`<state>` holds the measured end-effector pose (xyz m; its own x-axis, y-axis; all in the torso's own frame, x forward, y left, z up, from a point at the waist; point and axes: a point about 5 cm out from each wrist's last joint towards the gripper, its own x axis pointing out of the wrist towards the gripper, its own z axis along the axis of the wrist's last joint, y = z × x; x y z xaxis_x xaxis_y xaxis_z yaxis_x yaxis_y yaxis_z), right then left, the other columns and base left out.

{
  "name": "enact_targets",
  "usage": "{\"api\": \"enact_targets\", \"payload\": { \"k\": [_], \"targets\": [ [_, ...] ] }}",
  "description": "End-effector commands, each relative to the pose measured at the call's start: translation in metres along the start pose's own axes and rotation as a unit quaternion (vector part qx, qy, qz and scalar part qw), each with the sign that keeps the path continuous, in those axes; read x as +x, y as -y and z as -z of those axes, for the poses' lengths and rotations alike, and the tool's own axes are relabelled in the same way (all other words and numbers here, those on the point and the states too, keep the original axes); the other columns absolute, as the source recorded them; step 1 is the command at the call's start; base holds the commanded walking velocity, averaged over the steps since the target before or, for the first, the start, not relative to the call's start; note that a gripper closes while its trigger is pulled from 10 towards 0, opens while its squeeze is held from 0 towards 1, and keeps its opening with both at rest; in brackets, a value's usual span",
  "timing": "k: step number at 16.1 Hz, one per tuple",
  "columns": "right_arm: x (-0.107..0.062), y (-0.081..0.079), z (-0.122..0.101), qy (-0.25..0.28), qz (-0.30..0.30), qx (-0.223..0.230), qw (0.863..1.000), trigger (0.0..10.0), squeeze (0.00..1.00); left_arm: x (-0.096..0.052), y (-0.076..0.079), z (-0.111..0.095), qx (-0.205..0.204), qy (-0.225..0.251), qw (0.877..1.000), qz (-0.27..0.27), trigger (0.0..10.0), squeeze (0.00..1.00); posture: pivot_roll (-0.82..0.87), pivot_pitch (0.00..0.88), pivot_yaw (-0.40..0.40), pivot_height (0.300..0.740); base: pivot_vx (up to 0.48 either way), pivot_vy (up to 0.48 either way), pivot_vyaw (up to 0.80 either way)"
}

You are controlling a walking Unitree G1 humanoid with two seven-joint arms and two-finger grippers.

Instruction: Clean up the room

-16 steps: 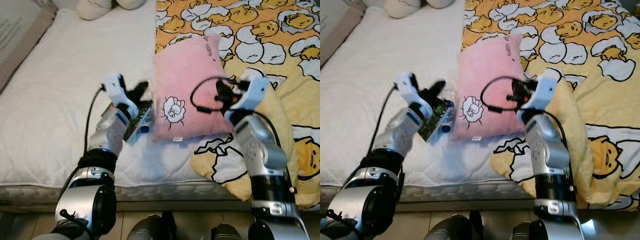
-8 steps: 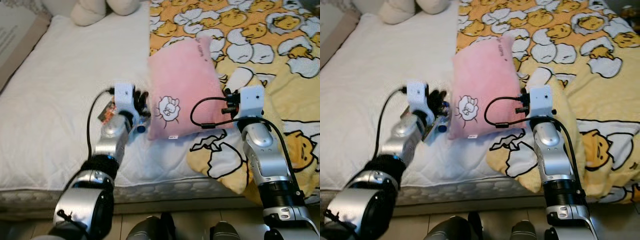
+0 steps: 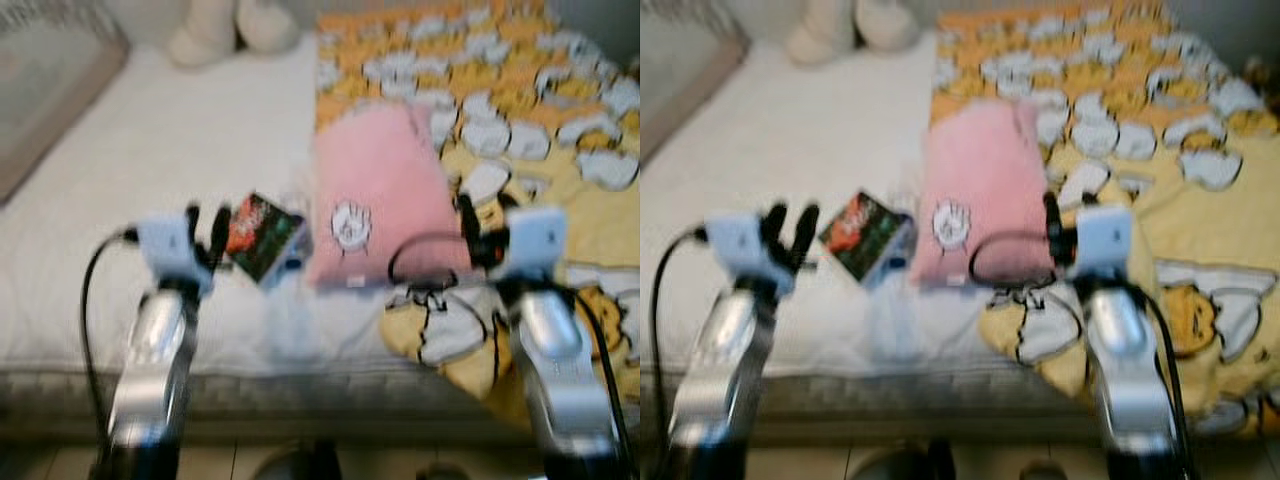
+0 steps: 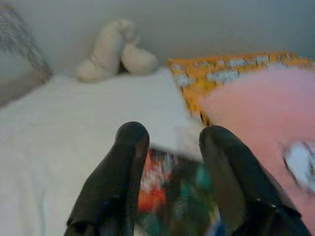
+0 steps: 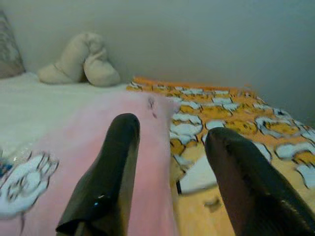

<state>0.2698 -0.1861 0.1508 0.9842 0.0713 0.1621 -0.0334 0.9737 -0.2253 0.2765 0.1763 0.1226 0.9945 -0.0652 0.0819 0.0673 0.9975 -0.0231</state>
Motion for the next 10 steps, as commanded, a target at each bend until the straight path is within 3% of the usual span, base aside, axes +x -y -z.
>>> {"api": "enact_targets", "payload": {
  "k": [1,3,4,6,10],
  "targets": [
    [-0.004,-0.001,0.008,-0.023,0.008,0.018,1.0,10.0,1.0,-0.009,0.004,0.008,0.012,-0.019,1.0,0.012,10.0,1.0,-0.2,0.0,0.168,0.74,0.0,0.0,0.0],
    [-0.008,-0.003,0.01,-0.024,0.004,0.014,1.0,10.0,1.0,-0.023,0.007,0.013,0.027,-0.027,0.999,0.027,10.0,1.0,-0.2,0.0,0.172,0.74,0.0,0.0,0.0],
    [-0.011,-0.007,0.012,-0.029,-0.007,0.015,0.999,10.0,1.0,-0.041,0.007,0.024,0.0,-0.061,0.998,0.013,10.0,1.0,-0.21,0.0,0.17,0.74,0.0,0.0,0.0],
    [-0.01,-0.01,0.014,-0.034,-0.016,0.023,0.999,10.0,1.0,-0.048,0.011,0.028,-0.021,-0.082,0.996,0.006,10.0,1.0,-0.2,0.0,0.165,0.74,0.0,0.0,0.0],
    [-0.049,-0.023,0.031,-0.102,-0.046,0.045,0.993,10.0,1.0,-0.073,0.008,0.035,-0.021,-0.108,0.994,0.025,10.0,1.0,-0.21,0.0,0.152,0.74,0.0,0.0,0.0]
  ]
}}
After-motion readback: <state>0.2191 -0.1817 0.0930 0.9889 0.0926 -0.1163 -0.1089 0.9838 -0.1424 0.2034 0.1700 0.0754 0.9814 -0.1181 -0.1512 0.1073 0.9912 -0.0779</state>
